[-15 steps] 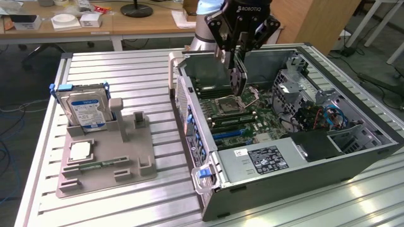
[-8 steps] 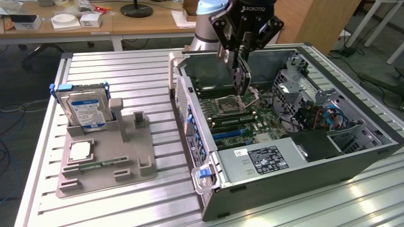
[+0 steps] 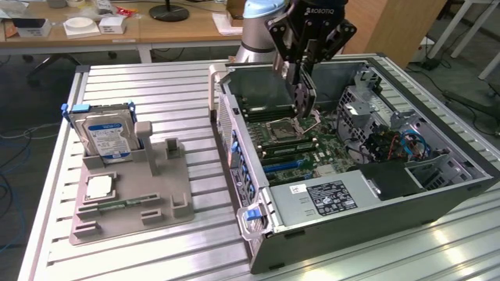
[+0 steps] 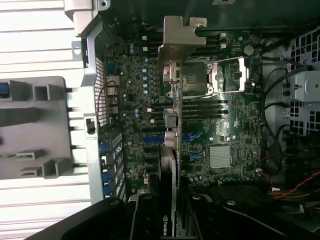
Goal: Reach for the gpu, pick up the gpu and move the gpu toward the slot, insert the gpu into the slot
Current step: 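Pick up the gpu and move the gpu toward the slot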
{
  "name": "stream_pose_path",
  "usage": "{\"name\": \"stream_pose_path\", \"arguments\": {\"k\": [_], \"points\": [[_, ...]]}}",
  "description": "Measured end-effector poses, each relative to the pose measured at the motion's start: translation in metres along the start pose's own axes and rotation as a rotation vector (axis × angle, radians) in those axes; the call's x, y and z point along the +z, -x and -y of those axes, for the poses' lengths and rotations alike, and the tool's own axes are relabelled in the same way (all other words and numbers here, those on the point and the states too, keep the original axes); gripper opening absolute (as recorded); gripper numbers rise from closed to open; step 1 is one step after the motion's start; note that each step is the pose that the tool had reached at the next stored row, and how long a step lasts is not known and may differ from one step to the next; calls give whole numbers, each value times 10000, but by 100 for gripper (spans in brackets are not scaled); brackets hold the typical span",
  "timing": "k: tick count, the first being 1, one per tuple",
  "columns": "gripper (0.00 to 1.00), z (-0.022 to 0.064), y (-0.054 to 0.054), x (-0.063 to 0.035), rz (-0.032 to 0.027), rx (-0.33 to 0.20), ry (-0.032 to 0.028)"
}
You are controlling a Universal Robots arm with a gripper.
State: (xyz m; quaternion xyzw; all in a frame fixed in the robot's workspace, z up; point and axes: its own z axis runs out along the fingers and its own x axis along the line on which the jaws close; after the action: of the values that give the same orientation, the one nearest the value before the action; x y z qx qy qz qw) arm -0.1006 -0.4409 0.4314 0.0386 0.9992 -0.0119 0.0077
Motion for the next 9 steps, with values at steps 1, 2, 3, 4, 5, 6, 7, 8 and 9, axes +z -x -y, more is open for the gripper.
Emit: {"name": "stream_pose_path", "arguments": {"k": [1,2,3,4,5,6,7,8,9], "points": [[26,-1,11,0,1,-21,0],[26,-2,22,1,2,-45,1],[26,-4,33,1,2,-78,2],[26,-5,44,1,3,-114,2],[26,-6,54,2,3,-149,3],[26,-7,64,2,4,-183,3],[26,-8,75,3,5,-219,3],[26,-9,85,4,6,-255,5],[26,-10,95,4,7,-287,5]]}}
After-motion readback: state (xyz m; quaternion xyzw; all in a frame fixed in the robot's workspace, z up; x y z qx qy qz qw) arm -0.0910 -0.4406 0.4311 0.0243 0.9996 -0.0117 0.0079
